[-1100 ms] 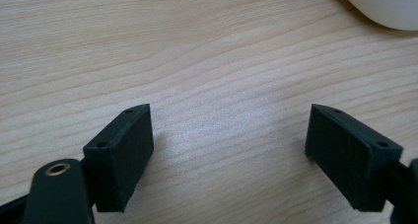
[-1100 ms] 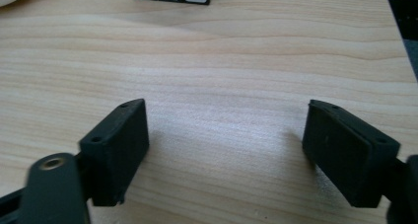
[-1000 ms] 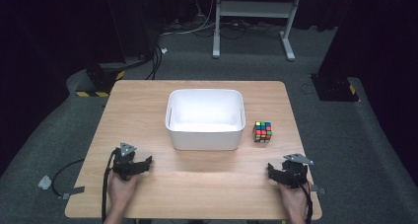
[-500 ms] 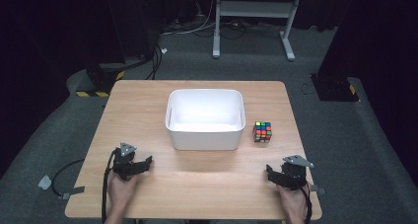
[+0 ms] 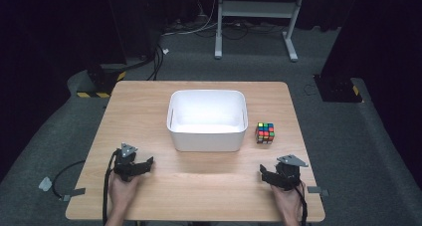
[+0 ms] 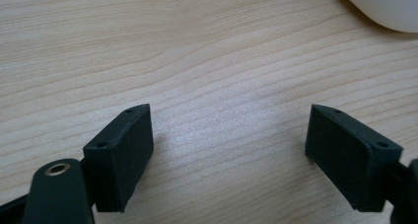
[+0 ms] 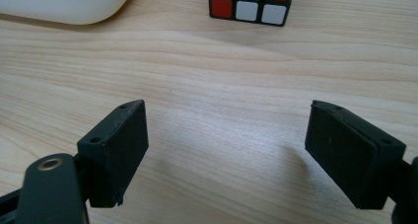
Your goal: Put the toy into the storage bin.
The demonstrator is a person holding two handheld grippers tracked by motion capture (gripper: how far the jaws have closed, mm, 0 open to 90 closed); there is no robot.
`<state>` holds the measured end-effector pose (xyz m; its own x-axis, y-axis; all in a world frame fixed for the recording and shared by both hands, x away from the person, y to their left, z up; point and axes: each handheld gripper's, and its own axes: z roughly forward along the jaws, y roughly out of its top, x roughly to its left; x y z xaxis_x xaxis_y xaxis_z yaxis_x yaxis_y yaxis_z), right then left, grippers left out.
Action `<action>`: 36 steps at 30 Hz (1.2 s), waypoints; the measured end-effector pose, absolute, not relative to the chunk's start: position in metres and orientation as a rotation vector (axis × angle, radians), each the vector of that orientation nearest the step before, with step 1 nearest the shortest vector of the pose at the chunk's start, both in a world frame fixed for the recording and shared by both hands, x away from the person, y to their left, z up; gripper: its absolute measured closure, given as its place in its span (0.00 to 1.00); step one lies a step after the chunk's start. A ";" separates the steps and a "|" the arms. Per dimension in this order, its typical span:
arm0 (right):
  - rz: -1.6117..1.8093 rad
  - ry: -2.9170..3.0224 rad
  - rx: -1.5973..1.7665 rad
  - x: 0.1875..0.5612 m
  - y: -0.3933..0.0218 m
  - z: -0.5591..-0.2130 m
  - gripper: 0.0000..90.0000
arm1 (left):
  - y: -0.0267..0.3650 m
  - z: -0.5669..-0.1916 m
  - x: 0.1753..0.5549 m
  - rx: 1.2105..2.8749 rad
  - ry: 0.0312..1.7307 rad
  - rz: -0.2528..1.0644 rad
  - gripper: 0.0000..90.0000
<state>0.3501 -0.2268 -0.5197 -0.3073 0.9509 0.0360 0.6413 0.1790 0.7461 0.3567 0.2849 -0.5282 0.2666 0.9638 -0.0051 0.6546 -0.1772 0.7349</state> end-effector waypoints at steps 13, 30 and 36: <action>0.971 1.997 1.470 0.348 -0.213 -0.507 0.16 | 0.285 -0.528 0.356 1.913 1.461 0.636 0.20; 0.983 2.010 1.462 0.367 -0.206 -0.489 0.16 | 0.285 -0.528 0.356 1.905 1.465 0.635 0.21; 0.989 1.990 1.462 0.373 -0.208 -0.484 0.15 | 0.285 -0.528 0.356 1.905 1.465 0.635 0.20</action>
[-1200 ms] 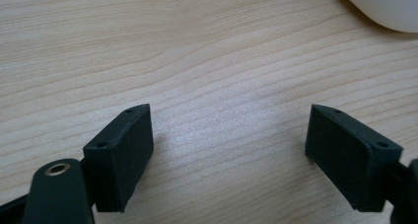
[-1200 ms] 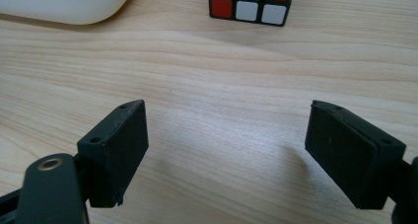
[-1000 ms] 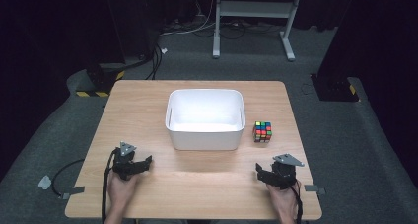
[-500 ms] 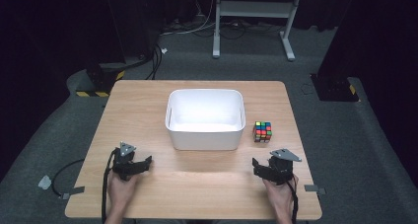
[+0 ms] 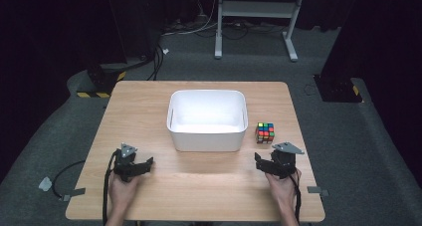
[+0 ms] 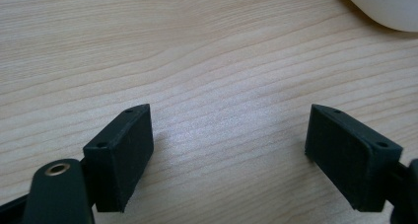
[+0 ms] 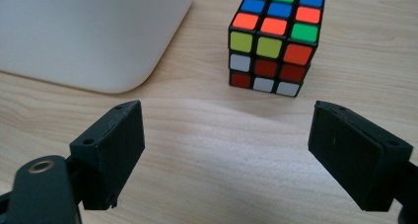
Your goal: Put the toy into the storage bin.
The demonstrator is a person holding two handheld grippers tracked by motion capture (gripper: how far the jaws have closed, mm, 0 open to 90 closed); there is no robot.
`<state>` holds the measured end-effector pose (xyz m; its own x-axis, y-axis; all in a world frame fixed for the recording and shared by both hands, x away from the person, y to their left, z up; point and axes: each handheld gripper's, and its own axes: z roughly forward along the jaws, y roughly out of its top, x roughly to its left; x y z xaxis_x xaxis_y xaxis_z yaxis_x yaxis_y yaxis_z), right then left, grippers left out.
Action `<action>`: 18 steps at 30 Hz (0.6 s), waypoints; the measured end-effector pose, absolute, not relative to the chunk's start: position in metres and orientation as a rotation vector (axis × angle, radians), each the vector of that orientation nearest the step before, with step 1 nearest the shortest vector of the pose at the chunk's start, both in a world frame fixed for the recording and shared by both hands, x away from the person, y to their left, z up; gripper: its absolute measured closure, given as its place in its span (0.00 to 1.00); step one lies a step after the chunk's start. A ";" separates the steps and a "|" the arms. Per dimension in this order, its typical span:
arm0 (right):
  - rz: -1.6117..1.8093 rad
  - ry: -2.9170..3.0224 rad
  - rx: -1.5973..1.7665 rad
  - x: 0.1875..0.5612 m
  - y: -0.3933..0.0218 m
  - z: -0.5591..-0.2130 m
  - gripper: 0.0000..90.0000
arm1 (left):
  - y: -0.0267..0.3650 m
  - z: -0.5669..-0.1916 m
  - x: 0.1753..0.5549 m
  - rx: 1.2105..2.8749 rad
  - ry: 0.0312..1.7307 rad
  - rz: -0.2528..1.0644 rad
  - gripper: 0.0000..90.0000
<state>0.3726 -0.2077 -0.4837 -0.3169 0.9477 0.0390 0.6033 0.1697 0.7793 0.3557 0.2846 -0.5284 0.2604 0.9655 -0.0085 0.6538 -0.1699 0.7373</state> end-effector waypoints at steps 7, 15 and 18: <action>0.981 1.966 1.453 0.383 -0.210 -0.475 0.15 | 0.285 -0.528 0.356 1.906 1.465 0.635 0.20; 0.988 1.998 1.475 0.397 -0.211 -0.474 0.16 | 0.285 -0.528 0.356 1.905 1.465 0.635 0.20; 0.984 2.007 1.482 0.401 -0.210 -0.473 0.16 | 0.285 -0.528 0.356 1.906 1.465 0.634 0.20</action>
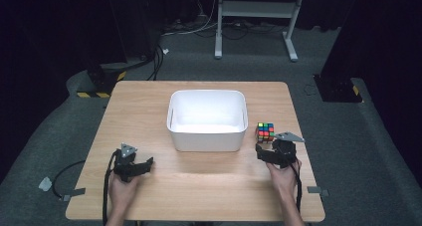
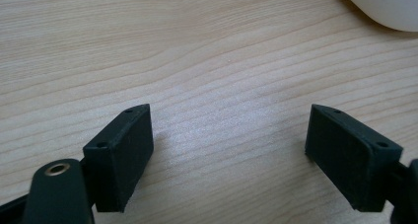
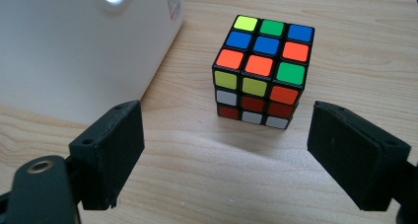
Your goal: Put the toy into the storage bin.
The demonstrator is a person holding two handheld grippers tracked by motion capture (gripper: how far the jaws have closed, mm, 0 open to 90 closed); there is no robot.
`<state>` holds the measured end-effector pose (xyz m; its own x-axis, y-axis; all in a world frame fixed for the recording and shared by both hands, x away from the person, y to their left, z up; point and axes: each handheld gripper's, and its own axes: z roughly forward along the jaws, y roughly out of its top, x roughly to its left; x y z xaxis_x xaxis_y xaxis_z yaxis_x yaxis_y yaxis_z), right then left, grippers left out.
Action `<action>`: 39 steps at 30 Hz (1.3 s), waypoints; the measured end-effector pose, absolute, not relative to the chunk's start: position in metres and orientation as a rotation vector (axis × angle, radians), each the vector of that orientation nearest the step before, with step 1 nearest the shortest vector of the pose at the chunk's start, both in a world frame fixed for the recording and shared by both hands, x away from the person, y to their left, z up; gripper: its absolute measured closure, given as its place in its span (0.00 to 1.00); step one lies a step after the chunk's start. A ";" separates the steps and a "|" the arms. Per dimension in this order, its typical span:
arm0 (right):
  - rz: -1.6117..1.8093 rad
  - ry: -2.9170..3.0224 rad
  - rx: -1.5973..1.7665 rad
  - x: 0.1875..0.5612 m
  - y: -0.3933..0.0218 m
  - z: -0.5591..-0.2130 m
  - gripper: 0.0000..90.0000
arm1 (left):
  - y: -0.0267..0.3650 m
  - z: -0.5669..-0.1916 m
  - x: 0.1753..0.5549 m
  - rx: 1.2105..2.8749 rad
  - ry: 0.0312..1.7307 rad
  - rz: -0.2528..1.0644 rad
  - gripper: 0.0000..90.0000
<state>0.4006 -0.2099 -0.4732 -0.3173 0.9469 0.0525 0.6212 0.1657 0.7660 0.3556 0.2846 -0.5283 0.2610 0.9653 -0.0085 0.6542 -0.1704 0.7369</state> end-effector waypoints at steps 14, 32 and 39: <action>1.001 1.983 1.534 0.423 -0.220 -0.466 0.15 | 0.285 -0.528 0.356 1.906 1.464 0.635 0.20; 0.977 1.983 1.568 0.448 -0.218 -0.462 0.16 | 0.285 -0.528 0.356 1.907 1.462 0.634 0.20; 0.925 1.993 1.557 0.459 -0.215 -0.458 0.16 | 0.285 -0.528 0.356 1.907 1.463 0.633 0.20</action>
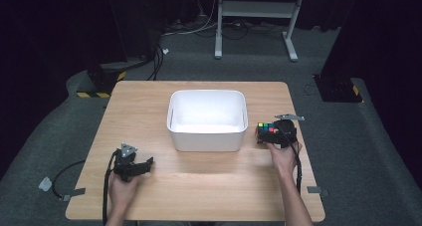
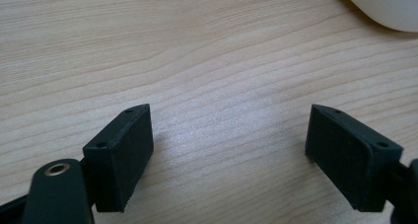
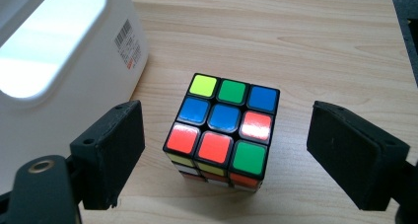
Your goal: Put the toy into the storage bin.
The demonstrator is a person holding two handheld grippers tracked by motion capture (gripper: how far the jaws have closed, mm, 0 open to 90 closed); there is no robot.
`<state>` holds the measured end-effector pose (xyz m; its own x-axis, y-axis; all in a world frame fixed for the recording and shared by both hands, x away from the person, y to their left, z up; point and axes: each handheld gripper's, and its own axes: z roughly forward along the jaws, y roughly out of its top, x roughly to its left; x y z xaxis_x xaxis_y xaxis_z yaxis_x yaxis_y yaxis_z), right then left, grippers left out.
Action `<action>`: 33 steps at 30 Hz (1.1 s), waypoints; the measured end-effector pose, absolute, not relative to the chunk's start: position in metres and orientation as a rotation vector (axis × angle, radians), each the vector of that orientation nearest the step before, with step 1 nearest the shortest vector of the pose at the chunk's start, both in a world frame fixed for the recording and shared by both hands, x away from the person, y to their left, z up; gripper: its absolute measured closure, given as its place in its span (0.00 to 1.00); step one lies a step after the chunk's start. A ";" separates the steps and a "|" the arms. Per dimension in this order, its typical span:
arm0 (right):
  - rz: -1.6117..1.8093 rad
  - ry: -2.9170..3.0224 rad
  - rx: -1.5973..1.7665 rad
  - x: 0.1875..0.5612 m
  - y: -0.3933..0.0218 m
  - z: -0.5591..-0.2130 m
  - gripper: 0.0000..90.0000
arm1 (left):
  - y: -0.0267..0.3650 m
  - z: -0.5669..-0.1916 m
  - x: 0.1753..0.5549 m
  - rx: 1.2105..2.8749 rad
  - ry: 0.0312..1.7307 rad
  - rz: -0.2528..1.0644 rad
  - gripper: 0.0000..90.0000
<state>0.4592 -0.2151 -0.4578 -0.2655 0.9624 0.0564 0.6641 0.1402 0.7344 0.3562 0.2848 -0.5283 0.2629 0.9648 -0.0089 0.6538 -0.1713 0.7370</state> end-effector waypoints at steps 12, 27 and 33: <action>0.910 1.992 1.615 0.473 -0.216 -0.467 0.17 | 0.285 -0.528 0.357 1.911 1.462 0.633 0.20; 0.858 2.011 1.633 0.493 -0.203 -0.467 0.18 | 0.285 -0.528 0.357 1.911 1.462 0.633 0.20; 0.828 2.028 1.650 0.498 -0.204 -0.474 0.23 | 0.285 -0.528 0.357 1.911 1.462 0.633 0.20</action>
